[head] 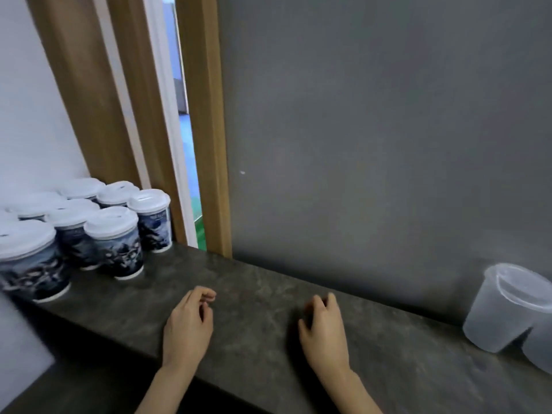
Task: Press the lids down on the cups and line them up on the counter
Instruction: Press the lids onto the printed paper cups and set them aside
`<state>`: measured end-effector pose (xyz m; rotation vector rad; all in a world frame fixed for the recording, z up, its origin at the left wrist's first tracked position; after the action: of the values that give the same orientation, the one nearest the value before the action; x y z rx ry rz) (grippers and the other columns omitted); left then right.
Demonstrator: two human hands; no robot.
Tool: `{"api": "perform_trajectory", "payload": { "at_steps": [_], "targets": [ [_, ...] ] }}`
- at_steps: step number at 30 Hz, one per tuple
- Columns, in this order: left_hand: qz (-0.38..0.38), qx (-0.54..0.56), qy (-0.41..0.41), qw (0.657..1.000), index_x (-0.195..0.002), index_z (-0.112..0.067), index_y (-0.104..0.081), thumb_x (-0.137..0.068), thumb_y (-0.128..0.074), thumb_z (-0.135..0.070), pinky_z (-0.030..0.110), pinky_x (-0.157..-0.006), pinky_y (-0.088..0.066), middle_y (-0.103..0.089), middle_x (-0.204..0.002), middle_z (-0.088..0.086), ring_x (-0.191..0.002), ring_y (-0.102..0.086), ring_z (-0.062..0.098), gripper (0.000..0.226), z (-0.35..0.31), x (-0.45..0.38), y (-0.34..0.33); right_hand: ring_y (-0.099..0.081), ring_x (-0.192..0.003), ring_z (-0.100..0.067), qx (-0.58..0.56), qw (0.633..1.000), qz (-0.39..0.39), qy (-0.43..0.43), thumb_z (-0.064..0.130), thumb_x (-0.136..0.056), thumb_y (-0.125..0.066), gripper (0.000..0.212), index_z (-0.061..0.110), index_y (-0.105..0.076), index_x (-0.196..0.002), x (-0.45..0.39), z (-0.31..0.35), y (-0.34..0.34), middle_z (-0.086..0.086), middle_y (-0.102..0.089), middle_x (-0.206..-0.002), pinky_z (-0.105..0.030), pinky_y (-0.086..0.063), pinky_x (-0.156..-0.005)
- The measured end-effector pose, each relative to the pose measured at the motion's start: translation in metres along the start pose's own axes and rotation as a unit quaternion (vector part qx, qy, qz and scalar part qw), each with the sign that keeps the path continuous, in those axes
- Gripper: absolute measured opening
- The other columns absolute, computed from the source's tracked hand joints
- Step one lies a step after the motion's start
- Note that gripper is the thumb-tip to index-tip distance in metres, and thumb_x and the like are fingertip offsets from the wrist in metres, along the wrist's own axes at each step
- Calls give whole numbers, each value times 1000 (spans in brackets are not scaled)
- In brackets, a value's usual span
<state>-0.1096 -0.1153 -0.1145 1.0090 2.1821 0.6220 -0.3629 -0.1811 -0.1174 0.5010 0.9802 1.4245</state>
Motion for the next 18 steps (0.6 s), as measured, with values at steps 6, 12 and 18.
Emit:
{"api": "perform_trajectory", "payload": {
  "at_steps": [6, 12, 18],
  "targets": [
    [37, 48, 24, 998, -88, -32, -58, -81, -66, 3, 36, -80, -54, -64, -91, -9, -86, -65, 14, 37, 29, -18, 10, -55, -103, -33, -27, 999, -33, -32, 11, -87, -64, 9, 7, -56, -92, -18, 17, -10, -13, -50, -115, -40, -47, -92],
    [187, 72, -152, 968, -92, -30, -61, -87, -65, -11, 35, -74, -52, -55, -99, -12, -85, -57, 9, 20, -106, -8, -81, -54, -93, -31, -27, 970, -198, -139, 3, -86, -63, 11, 5, -55, -94, 1, -52, 74, -9, -46, -105, -44, -48, -83],
    [238, 81, -192, 949, -98, -26, -62, -89, -59, -11, 37, -88, -45, -53, -106, -8, -96, -55, 15, 18, -197, 50, -158, -55, -91, -40, 116, 916, -356, -145, -2, -72, -75, 32, 2, -63, -101, 33, -112, 211, -18, -55, -105, -49, -50, -79]
  ]
}}
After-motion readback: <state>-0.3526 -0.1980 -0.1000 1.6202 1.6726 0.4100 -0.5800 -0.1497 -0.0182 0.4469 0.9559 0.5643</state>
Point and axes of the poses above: each hand's wrist, its own x-axis away from the middle knuckle, its own y-axis out of the back of the hand, z = x × y, the point moved 7 cm from there along -x, towards the middle knuckle
